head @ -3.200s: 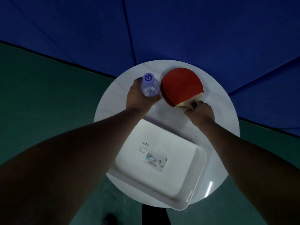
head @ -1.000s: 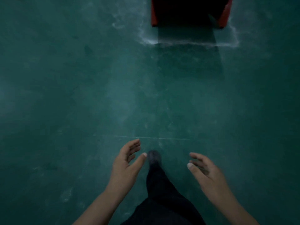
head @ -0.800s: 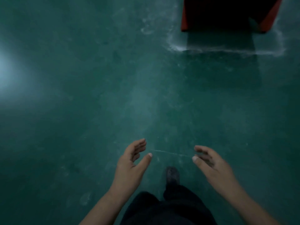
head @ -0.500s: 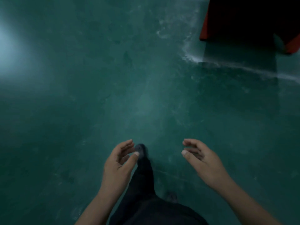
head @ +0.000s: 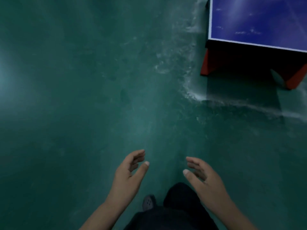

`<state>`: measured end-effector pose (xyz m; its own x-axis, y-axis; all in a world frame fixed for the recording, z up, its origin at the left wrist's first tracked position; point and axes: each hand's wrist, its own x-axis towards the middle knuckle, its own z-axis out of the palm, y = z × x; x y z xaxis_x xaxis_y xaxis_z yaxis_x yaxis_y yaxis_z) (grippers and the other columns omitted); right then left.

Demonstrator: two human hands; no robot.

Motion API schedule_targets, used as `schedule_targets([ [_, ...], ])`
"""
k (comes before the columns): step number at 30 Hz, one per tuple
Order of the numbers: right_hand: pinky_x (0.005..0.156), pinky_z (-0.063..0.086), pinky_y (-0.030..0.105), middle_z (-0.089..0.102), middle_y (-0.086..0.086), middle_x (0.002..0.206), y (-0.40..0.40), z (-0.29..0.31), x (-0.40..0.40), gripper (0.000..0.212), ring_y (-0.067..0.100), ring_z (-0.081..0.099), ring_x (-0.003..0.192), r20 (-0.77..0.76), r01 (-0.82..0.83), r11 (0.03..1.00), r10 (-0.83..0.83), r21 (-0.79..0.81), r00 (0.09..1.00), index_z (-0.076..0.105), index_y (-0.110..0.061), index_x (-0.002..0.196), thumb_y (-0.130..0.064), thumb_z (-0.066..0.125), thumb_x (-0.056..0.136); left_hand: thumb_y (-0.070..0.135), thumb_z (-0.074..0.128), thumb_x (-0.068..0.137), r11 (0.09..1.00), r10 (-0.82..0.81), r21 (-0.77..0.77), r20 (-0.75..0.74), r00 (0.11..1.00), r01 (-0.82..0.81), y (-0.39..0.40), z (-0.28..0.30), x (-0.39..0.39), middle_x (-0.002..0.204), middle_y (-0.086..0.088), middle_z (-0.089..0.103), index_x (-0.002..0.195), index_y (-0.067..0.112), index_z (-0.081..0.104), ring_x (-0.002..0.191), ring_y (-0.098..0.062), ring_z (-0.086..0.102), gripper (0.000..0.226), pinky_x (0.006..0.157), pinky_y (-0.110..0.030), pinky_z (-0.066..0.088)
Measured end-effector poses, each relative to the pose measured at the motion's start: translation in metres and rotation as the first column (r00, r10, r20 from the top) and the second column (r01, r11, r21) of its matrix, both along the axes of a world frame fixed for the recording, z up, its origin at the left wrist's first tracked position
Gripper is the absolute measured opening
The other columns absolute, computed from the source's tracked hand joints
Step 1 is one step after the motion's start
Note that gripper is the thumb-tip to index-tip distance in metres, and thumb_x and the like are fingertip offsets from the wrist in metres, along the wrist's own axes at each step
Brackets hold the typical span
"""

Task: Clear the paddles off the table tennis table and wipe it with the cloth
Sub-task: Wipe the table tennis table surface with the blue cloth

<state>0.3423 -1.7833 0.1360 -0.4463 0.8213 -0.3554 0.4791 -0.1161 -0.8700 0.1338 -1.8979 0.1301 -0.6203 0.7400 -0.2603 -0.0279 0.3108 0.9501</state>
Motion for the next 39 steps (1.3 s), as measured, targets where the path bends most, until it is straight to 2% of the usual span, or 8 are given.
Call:
schedule_targets([
  [3,0.082,0.046,0.005,0.07,-0.012,0.112,0.063,-0.005,-0.032,0.036,-0.007,0.064,0.103,0.0,0.099,0.995,-0.099,-0.005,0.995,0.067,-0.039,0.109,-0.013,0.077,0.085,0.01,0.072,0.089,0.998,-0.062,-0.011,-0.009,0.998,0.062,0.074,-0.009,-0.041,0.115,0.02,0.07,0.112,0.032,0.066,0.111,-0.005,0.066,0.032,0.098,-0.031,0.048],
  [6,0.075,0.043,0.0,0.071,-0.007,0.11,0.127,-0.023,-0.064,0.033,-0.01,0.063,0.099,0.008,0.15,0.988,-0.15,-0.042,0.989,0.069,-0.034,0.11,-0.012,0.077,0.086,0.012,0.074,0.088,0.992,-0.119,-0.052,-0.009,0.993,0.118,0.145,-0.023,-0.077,0.114,0.022,0.069,0.113,0.034,0.066,0.111,-0.001,0.065,0.034,0.099,-0.028,0.048],
  [13,0.078,0.046,0.004,0.072,-0.004,0.111,0.308,-0.027,-0.171,0.028,-0.004,0.066,0.096,-0.015,0.108,0.99,-0.11,-0.085,0.994,0.069,-0.026,0.11,-0.01,0.075,0.088,0.007,0.074,0.087,0.995,-0.08,-0.055,-0.047,0.996,0.078,0.322,-0.008,-0.178,0.109,0.019,0.072,0.109,0.028,0.069,0.107,-0.001,0.066,0.031,0.097,-0.028,0.051],
  [18,0.073,0.044,0.002,0.07,-0.01,0.11,0.444,-0.004,-0.256,0.026,-0.011,0.063,0.096,-0.036,0.047,0.997,-0.049,-0.059,0.998,0.068,-0.025,0.114,-0.014,0.073,0.09,0.006,0.073,0.087,1.0,-0.027,-0.019,-0.109,0.994,0.025,0.439,0.011,-0.271,0.104,0.009,0.073,0.107,0.028,0.07,0.101,-0.004,0.068,0.03,0.082,-0.015,0.052],
  [25,0.073,0.045,0.003,0.069,-0.015,0.111,0.599,-0.022,-0.373,0.028,-0.012,0.062,0.098,-0.003,0.033,0.997,-0.033,-0.077,0.999,0.066,-0.034,0.115,-0.022,0.072,0.091,0.002,0.073,0.087,0.999,0.021,-0.049,-0.025,0.999,-0.022,0.581,-0.025,-0.378,0.103,0.017,0.073,0.105,0.026,0.07,0.096,-0.004,0.07,0.031,0.076,-0.013,0.053],
  [29,0.074,0.047,0.004,0.068,-0.015,0.114,0.678,-0.033,-0.449,0.028,-0.012,0.062,0.096,0.025,0.075,0.989,-0.072,-0.127,0.997,0.065,-0.03,0.117,-0.018,0.071,0.092,0.002,0.073,0.086,0.997,-0.025,-0.072,-0.007,1.0,0.024,0.678,-0.034,-0.457,0.101,0.014,0.074,0.105,0.027,0.07,0.095,-0.005,0.07,0.032,0.078,-0.017,0.054],
  [33,0.082,0.052,0.01,0.07,-0.017,0.109,0.765,-0.018,-0.517,0.029,-0.009,0.064,0.097,0.014,0.142,0.985,-0.141,-0.102,0.99,0.066,-0.033,0.112,-0.015,0.073,0.09,0.003,0.074,0.085,0.991,-0.127,-0.042,-0.089,0.988,0.123,0.788,-0.02,-0.538,0.103,0.013,0.073,0.106,0.03,0.07,0.099,-0.003,0.068,0.034,0.08,-0.013,0.051],
  [39,0.072,0.049,0.007,0.071,-0.014,0.105,0.903,-0.01,-0.556,0.029,-0.008,0.067,0.092,0.007,0.308,0.948,-0.308,-0.075,0.951,0.066,-0.032,0.115,-0.02,0.073,0.09,0.016,0.075,0.087,0.946,-0.322,-0.079,-0.11,0.94,0.315,0.967,-0.004,-0.611,0.103,0.02,0.07,0.104,0.048,0.067,0.097,-0.005,0.068,0.036,0.08,-0.017,0.052],
])
